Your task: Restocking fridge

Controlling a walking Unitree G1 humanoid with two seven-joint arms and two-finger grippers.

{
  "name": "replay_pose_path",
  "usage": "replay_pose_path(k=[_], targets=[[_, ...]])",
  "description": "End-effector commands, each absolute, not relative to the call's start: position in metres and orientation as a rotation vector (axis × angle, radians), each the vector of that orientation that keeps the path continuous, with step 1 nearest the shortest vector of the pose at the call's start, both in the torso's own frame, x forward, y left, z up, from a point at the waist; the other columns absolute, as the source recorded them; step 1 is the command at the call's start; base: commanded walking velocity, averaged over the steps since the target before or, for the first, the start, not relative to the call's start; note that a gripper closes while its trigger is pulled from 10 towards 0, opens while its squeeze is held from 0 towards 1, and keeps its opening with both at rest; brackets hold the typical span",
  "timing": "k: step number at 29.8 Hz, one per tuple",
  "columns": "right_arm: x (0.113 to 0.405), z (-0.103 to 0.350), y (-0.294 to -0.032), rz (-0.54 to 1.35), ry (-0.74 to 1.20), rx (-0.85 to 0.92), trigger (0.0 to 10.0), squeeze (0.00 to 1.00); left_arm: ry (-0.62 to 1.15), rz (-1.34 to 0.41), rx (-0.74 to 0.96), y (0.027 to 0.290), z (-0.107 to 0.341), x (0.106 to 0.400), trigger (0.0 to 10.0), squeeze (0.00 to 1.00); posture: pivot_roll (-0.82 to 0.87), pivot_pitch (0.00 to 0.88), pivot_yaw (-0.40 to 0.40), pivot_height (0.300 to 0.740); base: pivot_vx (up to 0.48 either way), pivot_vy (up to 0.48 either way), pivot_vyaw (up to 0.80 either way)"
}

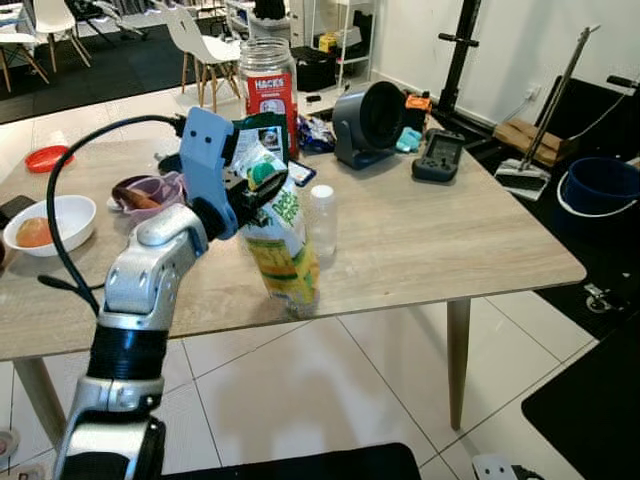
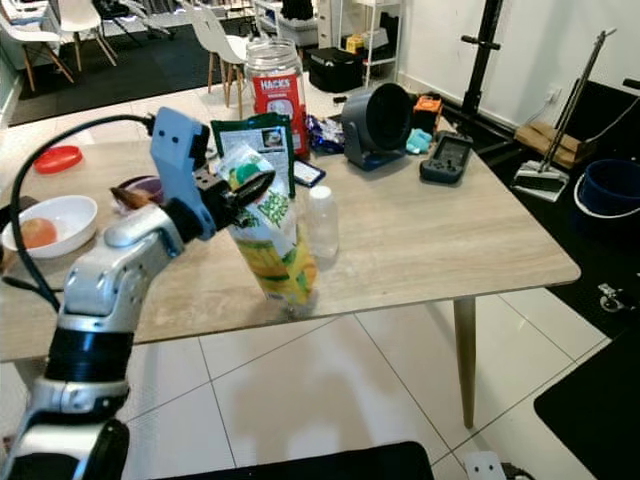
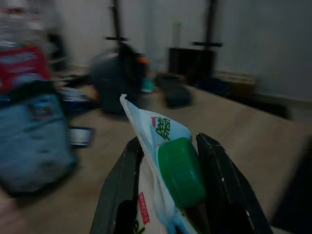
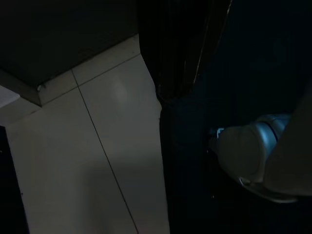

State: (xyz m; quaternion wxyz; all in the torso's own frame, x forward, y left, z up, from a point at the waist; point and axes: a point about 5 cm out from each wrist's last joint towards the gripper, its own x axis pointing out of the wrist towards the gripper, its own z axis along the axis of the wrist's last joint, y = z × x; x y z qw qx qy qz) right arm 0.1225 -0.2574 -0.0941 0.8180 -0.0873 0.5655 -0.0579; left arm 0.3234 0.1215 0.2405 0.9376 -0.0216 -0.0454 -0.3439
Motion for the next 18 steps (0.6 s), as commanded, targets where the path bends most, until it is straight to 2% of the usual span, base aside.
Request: replay_pose_path(k=[1,4,12,15,18], targets=[[0.123,-0.095,-0.256,-0.119,1.209,-0.18,10.0,0.0,-0.082,-0.744,-0.077,0.112,0.239,0.316,10.0,0.0,-0.04,0.005,0.046,0.74,0.0,0.0,0.0],[0.123,-0.095,-0.255,-0.113,1.208,-0.18,10.0,0.0,-0.024,-0.812,-0.104,0.093,0.23,0.299,10.0,0.0,-0.04,0.004,0.045,0.74,0.0,0.0,0.0],[0.125,-0.095,-0.253,-0.107,1.207,-0.178,10.0,0.0,0.016,-0.893,-0.136,0.078,0.227,0.285,10.0,0.0,-0.04,0.001,0.044,0.74,0.0,0.0,0.0],[0.125,-0.094,-0.253,-0.106,1.206,-0.181,10.0,0.0,0.012,-1.028,-0.11,0.068,0.224,0.268,10.0,0.0,-0.04,0.0,0.043,0.74,0.0,0.0,0.0],[0.126,-0.094,-0.254,-0.108,1.205,-0.183,10.0,0.0,0.057,-1.075,-0.105,0.061,0.214,0.26,10.0,0.0,-0.04,0.0,0.044,0.74,0.0,0.0,0.0]])
